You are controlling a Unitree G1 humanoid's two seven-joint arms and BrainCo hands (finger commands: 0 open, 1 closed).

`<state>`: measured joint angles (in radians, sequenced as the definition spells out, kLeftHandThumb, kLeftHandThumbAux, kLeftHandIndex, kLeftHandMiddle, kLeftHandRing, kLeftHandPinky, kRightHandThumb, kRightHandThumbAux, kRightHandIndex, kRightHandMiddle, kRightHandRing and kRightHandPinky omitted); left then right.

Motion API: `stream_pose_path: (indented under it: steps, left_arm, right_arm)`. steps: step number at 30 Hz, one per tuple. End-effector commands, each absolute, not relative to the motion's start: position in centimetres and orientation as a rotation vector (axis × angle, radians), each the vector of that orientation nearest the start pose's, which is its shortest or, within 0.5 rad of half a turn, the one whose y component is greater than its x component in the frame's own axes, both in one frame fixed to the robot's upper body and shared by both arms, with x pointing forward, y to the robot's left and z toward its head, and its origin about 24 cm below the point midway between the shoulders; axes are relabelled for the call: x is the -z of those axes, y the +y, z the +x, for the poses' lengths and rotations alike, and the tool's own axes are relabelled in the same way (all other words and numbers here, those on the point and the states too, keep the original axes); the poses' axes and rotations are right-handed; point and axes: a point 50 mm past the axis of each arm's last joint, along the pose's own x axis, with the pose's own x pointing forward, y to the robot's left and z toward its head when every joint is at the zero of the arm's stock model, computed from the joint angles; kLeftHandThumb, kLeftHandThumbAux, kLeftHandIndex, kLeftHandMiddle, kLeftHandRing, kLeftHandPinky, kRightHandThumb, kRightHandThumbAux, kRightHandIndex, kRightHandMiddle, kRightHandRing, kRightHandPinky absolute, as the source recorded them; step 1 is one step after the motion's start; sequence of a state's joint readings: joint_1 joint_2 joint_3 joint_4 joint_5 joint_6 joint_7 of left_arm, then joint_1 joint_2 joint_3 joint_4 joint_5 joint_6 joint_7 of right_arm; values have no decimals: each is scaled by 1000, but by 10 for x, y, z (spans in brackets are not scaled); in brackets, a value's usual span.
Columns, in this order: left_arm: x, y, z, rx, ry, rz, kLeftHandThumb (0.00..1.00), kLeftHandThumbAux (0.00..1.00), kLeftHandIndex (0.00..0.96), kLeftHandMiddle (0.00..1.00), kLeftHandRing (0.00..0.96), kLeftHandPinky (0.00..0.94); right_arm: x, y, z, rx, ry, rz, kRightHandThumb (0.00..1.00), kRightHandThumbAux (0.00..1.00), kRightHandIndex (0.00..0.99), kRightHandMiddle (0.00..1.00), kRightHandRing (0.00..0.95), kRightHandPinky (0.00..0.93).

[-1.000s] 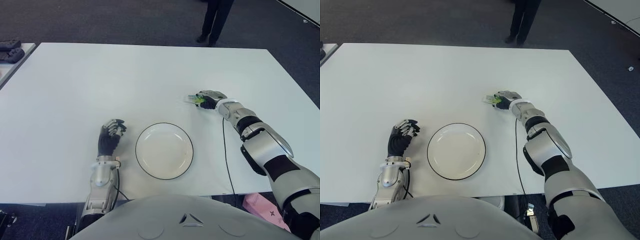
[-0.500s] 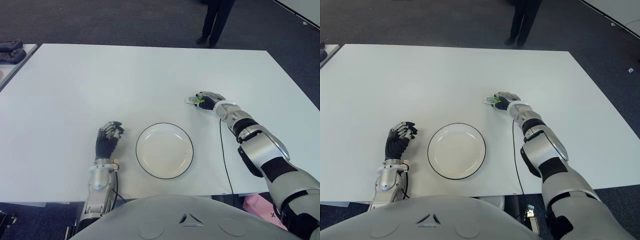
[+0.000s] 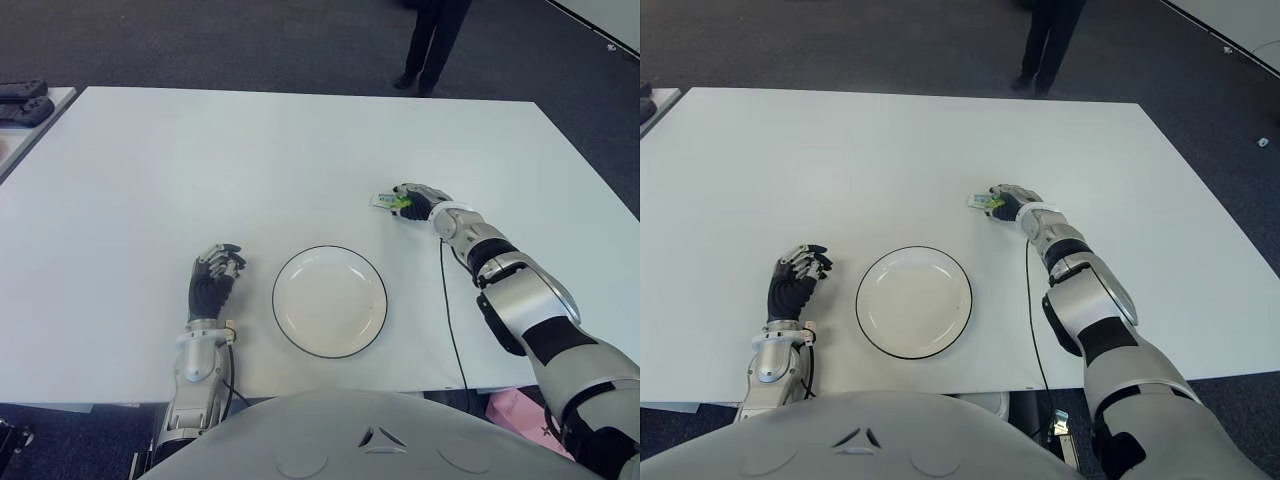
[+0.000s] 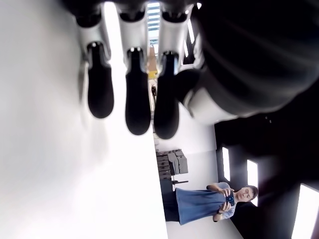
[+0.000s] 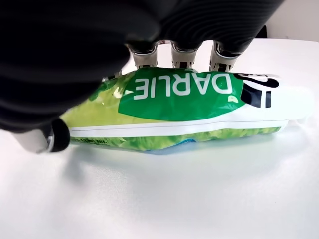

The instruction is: Put the toothpaste on the table into the plate.

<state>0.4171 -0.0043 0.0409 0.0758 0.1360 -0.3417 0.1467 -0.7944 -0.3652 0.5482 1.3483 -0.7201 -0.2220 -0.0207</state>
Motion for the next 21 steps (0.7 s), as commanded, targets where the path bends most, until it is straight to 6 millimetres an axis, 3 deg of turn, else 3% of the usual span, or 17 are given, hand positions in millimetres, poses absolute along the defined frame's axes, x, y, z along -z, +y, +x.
stream_pose_path:
  steps: [1,5,8,11,21]
  left_arm:
    - [30,187,144,-268,191,167,705,720,432,557,548,551]
    - [30,188,144,-272,189,170,705,720,432,557,550,555]
    - [29,188,144,-273,187,171,705,720,432,556,552,557]
    - [29,188,144,-272,183,170,705,720,432,558,553,560]
    - [28,188,144,-269,177,157,706,720,432,555,552,557]
  right_arm:
    - [40,-206,314,-574,535,-1380,615,424,189,223,277,345]
    - [40,-206,314,-566,535,-1365,683,469,358,338,362,398]
    - [40,-206,314,-559,526,-1358,710,625,405,398,406,426]
    - [40,-204,314,-546,505,-1360,793,658,448,430,446,452]
    - [40,-200,314,-521,431,-1411,842,678,403,504,649,648]
